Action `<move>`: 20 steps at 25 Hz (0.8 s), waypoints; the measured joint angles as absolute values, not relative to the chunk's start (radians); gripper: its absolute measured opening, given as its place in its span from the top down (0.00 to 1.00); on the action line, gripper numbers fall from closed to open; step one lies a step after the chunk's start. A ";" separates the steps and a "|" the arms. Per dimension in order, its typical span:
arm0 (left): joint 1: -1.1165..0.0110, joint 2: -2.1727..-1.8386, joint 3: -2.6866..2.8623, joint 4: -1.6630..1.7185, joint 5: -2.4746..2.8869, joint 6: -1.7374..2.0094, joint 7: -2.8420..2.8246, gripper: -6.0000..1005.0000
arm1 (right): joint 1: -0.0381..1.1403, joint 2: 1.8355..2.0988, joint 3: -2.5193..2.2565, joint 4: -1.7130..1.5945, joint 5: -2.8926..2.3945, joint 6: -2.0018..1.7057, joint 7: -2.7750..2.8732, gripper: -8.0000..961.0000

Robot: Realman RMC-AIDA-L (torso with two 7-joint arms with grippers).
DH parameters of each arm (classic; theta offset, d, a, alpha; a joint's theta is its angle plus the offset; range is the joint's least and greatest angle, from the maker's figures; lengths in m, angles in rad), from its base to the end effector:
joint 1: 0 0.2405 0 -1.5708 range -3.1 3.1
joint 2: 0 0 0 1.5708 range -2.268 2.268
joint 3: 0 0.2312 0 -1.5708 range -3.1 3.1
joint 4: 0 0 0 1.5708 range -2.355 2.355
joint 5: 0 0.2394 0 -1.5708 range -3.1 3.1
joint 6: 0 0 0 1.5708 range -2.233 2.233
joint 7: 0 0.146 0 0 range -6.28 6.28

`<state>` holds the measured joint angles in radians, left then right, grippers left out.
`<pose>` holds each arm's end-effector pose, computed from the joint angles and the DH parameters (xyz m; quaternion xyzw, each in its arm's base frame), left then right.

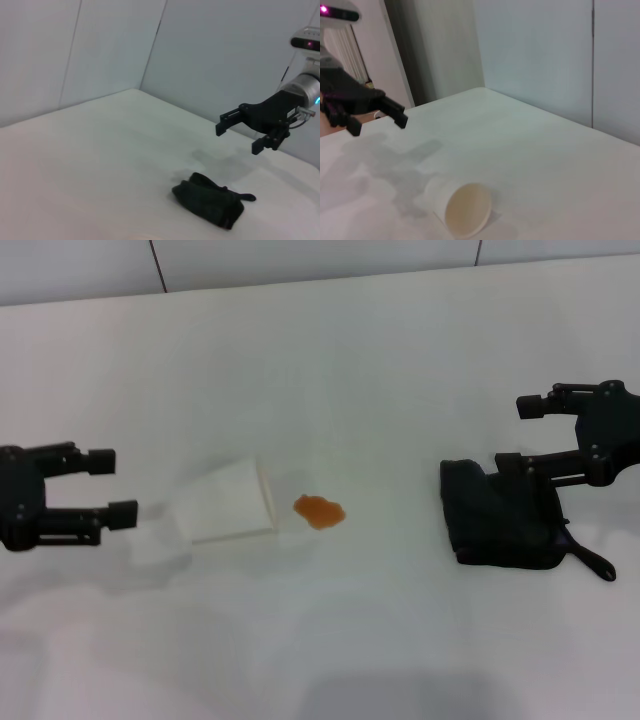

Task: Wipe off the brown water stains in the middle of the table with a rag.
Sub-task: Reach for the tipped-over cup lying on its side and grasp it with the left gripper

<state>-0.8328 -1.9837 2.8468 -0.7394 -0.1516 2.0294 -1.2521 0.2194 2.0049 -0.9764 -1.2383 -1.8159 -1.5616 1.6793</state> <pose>-0.2738 0.3197 0.0856 -0.9507 -0.2239 -0.2075 0.0550 0.2492 0.3202 0.0994 -0.9454 0.1939 0.1708 0.1987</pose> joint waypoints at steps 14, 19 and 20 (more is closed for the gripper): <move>-1.034 -1.969 2.849 -0.959 0.055 2.024 -1.286 0.13 | 0.230 2.005 -0.979 -1.233 -1.812 -1.556 1.669 0.11; -1.132 -1.983 2.849 -0.966 0.212 1.974 -1.277 0.13 | 0.240 2.005 -0.978 -1.233 -1.813 -1.548 1.669 0.11; -1.147 -1.990 2.849 -0.967 0.237 1.959 -1.273 0.13 | 0.242 2.006 -0.979 -1.233 -1.814 -1.546 1.670 0.11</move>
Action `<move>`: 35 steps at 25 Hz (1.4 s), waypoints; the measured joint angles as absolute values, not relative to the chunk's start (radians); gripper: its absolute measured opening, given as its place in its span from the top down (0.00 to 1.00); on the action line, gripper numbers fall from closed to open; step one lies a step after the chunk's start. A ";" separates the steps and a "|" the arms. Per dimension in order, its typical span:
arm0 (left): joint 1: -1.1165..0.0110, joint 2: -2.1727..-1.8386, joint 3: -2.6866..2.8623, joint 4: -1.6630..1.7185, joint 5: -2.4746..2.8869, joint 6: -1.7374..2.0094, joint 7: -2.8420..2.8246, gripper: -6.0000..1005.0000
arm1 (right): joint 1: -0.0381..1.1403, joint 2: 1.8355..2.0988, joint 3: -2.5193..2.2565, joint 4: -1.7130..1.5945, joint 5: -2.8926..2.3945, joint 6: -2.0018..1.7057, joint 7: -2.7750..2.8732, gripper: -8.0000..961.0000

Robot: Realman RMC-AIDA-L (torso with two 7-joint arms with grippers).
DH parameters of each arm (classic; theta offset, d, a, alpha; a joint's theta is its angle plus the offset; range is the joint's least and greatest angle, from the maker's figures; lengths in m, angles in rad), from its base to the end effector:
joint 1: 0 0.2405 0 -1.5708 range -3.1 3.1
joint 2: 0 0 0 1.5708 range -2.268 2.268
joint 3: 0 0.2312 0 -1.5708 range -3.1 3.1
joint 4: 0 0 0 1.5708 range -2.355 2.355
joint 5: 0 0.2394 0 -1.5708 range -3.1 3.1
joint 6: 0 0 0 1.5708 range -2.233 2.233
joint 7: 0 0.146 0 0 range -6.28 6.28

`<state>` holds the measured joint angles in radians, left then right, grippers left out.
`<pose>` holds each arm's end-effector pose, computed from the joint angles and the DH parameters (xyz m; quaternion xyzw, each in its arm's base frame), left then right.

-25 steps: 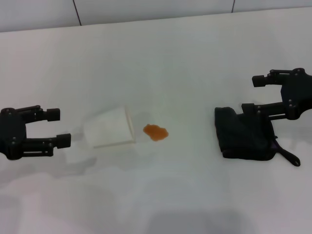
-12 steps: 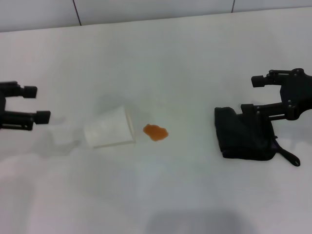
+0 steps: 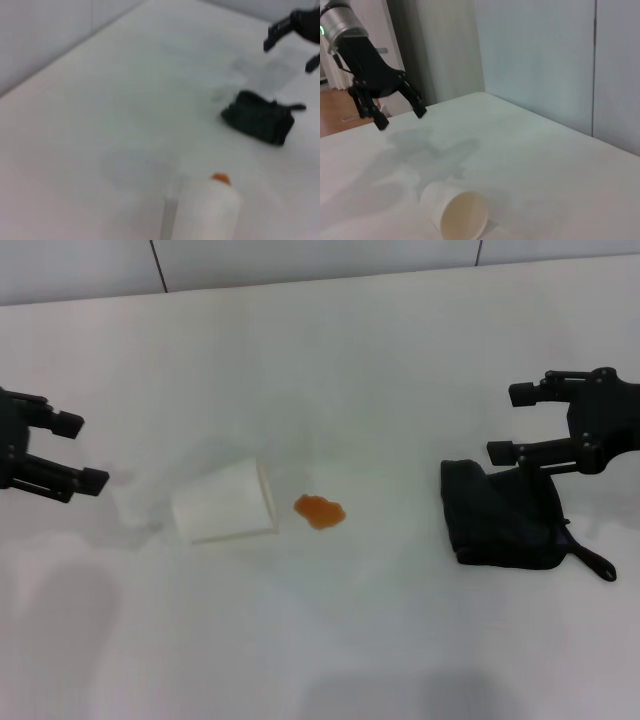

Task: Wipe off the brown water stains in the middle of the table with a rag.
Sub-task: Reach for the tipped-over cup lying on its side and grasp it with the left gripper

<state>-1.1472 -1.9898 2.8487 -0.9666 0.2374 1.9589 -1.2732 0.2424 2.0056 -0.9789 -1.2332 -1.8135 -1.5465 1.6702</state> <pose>-0.2255 0.3719 0.1188 -0.9805 -0.1842 0.0017 0.0687 0.2428 0.3275 0.0988 -0.9466 0.1816 0.1732 0.2026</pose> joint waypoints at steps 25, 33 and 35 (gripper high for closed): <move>-1.233 -2.075 2.848 -0.710 0.367 1.631 -1.237 0.13 | 0.247 2.006 -0.985 -1.232 -1.816 -1.549 1.685 0.11; -1.231 -2.077 2.847 -0.599 0.404 1.527 -1.248 0.15 | 0.246 2.005 -0.986 -1.232 -1.816 -1.579 1.686 0.11; -1.228 -2.078 2.847 -0.574 0.411 1.497 -1.253 0.15 | 0.245 2.005 -0.986 -1.232 -1.816 -1.579 1.686 0.11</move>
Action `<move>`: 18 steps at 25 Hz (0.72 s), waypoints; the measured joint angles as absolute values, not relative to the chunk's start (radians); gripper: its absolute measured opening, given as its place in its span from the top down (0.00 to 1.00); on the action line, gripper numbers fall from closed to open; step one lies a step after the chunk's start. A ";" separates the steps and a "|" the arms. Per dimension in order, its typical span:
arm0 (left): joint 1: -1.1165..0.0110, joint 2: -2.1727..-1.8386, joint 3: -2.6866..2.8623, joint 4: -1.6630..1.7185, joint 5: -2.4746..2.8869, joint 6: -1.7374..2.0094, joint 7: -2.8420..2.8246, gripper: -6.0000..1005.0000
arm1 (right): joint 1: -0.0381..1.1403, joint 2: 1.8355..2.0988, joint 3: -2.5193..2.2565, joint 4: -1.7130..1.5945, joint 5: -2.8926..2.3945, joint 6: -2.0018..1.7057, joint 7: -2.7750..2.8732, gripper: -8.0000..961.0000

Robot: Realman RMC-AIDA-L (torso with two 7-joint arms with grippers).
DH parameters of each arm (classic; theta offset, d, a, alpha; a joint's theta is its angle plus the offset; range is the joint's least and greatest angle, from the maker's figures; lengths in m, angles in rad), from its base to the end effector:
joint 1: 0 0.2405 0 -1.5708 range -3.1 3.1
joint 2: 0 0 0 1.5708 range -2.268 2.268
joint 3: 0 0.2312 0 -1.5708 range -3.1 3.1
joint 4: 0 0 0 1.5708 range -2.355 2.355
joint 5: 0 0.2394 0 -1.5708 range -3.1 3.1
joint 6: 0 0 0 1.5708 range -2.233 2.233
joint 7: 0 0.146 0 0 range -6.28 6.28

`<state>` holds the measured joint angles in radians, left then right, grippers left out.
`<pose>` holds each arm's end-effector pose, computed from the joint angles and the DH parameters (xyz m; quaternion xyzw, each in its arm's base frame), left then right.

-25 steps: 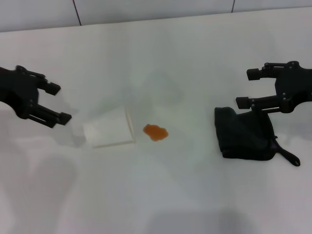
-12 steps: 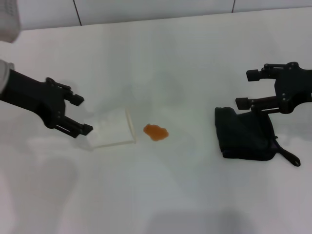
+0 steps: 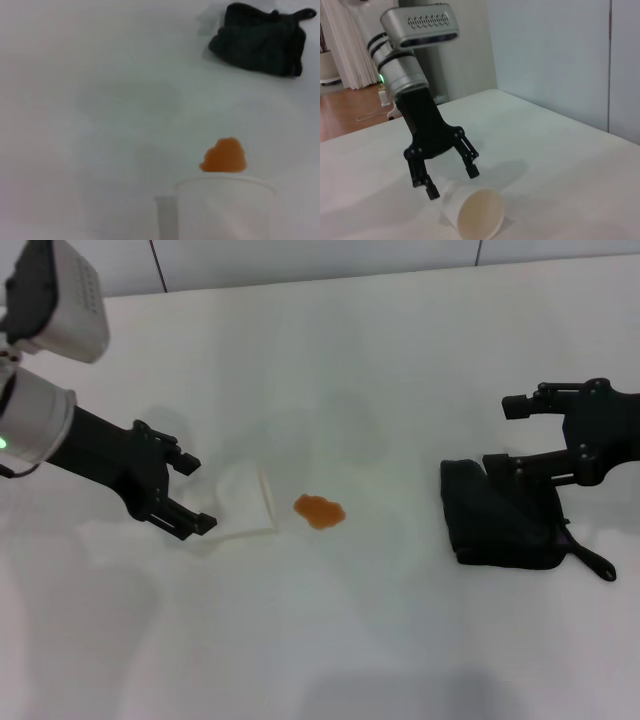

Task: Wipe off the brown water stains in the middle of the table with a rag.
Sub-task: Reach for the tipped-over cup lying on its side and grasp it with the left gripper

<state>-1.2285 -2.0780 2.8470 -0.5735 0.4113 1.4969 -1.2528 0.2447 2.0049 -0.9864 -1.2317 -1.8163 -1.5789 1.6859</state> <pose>-0.2106 0.4046 -0.0041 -0.9912 -0.0897 0.0945 0.0240 0.2405 0.3236 0.0952 -0.9500 0.1853 0.1736 0.1819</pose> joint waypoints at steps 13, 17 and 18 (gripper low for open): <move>-1.222 -2.078 2.847 -0.426 0.464 1.331 -1.247 0.17 | 0.247 2.006 -0.994 -1.229 -1.816 -1.578 1.701 0.11; -1.221 -2.079 2.847 -0.389 0.474 1.296 -1.247 0.17 | 0.247 2.006 -0.996 -1.229 -1.816 -1.576 1.705 0.11; -1.221 -2.079 2.847 -0.387 0.475 1.292 -1.247 0.17 | 0.247 2.006 -0.996 -1.229 -1.819 -1.575 1.706 0.11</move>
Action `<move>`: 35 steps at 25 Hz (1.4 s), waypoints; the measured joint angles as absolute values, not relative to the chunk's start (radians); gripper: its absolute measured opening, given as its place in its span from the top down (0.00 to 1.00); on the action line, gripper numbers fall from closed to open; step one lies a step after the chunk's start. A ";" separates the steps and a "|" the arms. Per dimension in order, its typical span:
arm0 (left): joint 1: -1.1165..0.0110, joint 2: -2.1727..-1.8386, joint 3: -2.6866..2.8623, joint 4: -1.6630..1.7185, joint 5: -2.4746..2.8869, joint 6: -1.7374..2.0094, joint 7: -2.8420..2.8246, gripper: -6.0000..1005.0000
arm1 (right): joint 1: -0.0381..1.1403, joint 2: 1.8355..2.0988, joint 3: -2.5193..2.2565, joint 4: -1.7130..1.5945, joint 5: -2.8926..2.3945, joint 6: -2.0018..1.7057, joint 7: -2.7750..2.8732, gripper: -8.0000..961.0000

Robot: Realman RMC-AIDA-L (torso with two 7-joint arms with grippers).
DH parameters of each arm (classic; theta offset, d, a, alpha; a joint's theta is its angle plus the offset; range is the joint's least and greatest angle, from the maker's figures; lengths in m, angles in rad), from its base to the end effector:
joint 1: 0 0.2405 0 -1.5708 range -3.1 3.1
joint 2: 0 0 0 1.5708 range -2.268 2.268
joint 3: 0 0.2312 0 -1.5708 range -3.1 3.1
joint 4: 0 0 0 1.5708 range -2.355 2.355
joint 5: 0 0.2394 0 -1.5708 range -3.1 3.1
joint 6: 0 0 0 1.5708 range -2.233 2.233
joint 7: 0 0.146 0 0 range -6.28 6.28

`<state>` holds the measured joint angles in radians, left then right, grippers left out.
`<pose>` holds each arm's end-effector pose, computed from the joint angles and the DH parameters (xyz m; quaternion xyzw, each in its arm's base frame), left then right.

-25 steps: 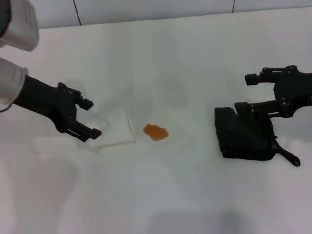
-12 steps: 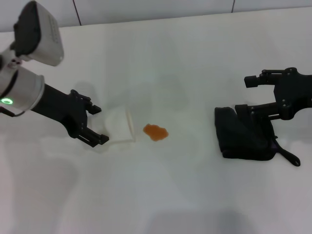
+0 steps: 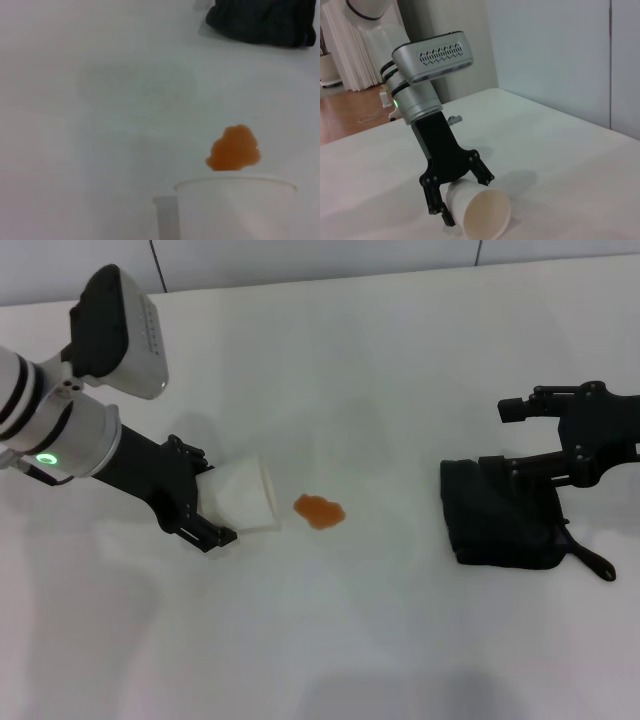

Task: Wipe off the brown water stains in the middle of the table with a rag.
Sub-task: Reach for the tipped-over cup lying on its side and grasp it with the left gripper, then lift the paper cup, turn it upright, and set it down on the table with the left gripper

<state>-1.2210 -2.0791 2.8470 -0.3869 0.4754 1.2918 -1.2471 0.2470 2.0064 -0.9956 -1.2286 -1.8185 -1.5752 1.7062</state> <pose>-0.2111 0.4079 -0.0457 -0.9908 -0.0456 0.1249 0.0253 0.2396 0.3241 0.0922 -0.9490 0.1946 0.1740 0.1767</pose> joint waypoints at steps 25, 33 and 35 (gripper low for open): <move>-1.222 -2.073 2.846 -0.426 0.397 1.357 -1.236 0.32 | 0.261 2.004 -0.995 -1.229 -1.829 -1.566 1.710 0.11; -1.164 -2.073 2.845 -0.606 0.155 1.517 -1.176 0.37 | 0.263 2.003 -0.996 -1.230 -1.829 -1.566 1.706 0.11; -1.135 -2.072 2.845 -0.624 0.078 1.530 -1.157 0.37 | 0.268 2.003 -0.996 -1.230 -1.829 -1.566 1.705 0.11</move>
